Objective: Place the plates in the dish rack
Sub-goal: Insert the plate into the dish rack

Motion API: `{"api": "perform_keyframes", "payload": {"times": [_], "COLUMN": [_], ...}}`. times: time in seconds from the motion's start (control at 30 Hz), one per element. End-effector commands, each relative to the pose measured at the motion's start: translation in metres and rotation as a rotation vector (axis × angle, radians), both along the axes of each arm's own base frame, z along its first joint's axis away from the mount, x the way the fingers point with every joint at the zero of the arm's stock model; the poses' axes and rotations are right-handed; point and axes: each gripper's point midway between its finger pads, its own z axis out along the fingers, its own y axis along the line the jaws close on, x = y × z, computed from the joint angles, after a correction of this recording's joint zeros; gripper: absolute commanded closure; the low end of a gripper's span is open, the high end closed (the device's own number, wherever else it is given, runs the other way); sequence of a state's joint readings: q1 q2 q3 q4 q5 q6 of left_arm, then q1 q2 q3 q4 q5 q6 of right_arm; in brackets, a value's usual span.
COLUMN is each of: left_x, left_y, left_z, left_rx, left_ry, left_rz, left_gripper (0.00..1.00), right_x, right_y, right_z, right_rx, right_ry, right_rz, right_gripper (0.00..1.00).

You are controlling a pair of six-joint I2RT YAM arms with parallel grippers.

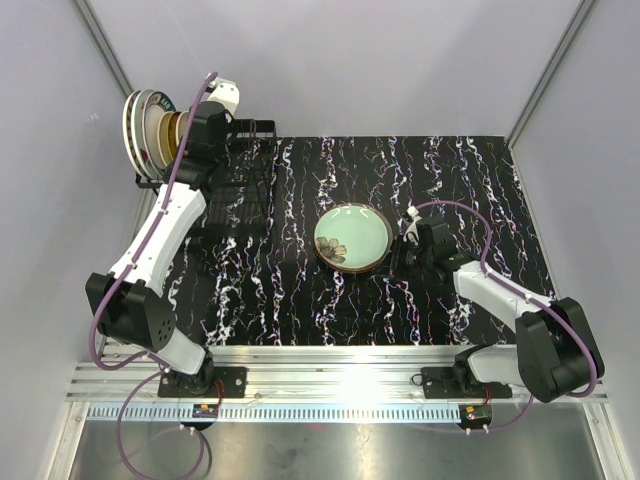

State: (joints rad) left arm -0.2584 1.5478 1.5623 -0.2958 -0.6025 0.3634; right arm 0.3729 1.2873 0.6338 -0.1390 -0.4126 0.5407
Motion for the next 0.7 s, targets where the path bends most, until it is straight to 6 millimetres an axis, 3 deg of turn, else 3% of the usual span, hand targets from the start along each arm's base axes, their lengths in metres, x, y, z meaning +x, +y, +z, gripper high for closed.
{"api": "perform_keyframes", "payload": {"times": [0.0, 0.67], "left_x": [0.003, -0.014], "left_y": [0.017, 0.028], "left_z": [0.032, 0.047], "left_rx": [0.014, 0.025], "left_ry": [-0.101, -0.105], "left_rz": [0.072, 0.123], "left_gripper": [1.0, 1.0], "right_x": [0.015, 0.015], "right_y": [0.007, 0.008], "right_z": [0.019, 0.017], "right_rx": [0.025, 0.032], "right_ry": [-0.075, -0.064], "right_rz": [0.024, 0.029], "right_gripper": [0.8, 0.81]}}
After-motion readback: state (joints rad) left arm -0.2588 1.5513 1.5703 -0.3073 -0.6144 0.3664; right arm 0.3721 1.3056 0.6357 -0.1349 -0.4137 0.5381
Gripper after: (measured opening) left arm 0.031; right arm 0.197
